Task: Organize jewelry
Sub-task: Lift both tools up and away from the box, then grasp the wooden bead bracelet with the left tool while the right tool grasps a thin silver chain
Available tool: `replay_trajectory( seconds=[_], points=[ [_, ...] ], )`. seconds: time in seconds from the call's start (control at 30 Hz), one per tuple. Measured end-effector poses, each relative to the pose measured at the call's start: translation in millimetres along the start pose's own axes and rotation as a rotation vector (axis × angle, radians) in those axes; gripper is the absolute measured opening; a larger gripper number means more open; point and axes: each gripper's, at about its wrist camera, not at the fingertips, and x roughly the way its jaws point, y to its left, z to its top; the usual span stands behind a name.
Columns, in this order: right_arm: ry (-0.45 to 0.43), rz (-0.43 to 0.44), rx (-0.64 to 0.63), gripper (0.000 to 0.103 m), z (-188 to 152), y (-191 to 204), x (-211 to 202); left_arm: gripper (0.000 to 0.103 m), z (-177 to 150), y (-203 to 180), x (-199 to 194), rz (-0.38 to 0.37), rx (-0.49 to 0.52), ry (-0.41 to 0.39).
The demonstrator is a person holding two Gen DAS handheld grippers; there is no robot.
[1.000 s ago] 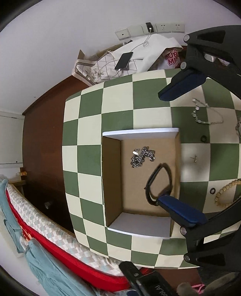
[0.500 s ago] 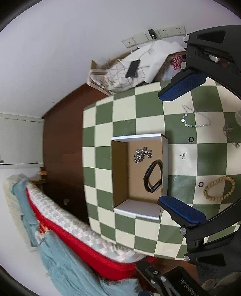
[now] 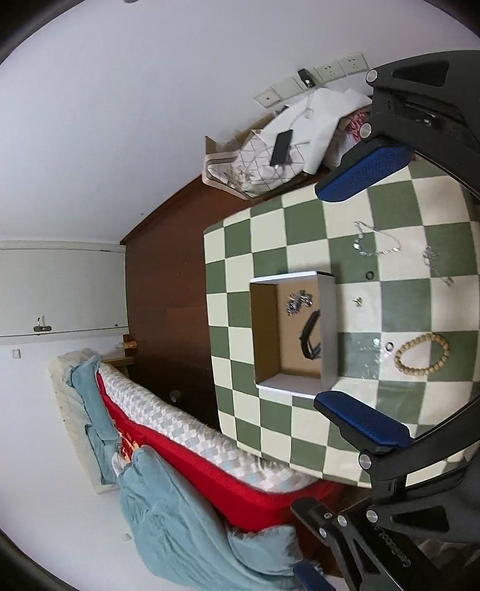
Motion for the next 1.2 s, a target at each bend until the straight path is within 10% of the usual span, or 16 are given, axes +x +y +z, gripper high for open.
replay_trajectory(
  seconds=[0.23, 0.37, 0.47, 0.77, 1.03, 1.2],
  points=[
    [0.154, -0.013, 0.078, 0.103, -52, -35, 31, 0.103, -55, -8, 43, 0.01, 0.038, 0.177],
    [0.296, -0.035, 0.14, 0.071, -90, -62, 69, 0.102, -88, -25, 74, 0.0, 0.08, 0.286],
    [0.384, -0.031, 0.197, 0.066, -117, -81, 97, 0.102, -108, -41, 98, -0.02, 0.121, 0.36],
    [0.516, 0.022, 0.258, 0.062, -163, -90, 141, 0.074, -139, -82, 140, -0.066, 0.19, 0.494],
    [0.531, 0.013, 0.145, 0.049, -174, -52, 148, 0.007, -152, -96, 137, -0.088, 0.266, 0.466],
    [0.495, -0.049, 0.033, 0.03, -178, -29, 147, 0.007, -160, -88, 134, -0.06, 0.261, 0.45]
  ],
)
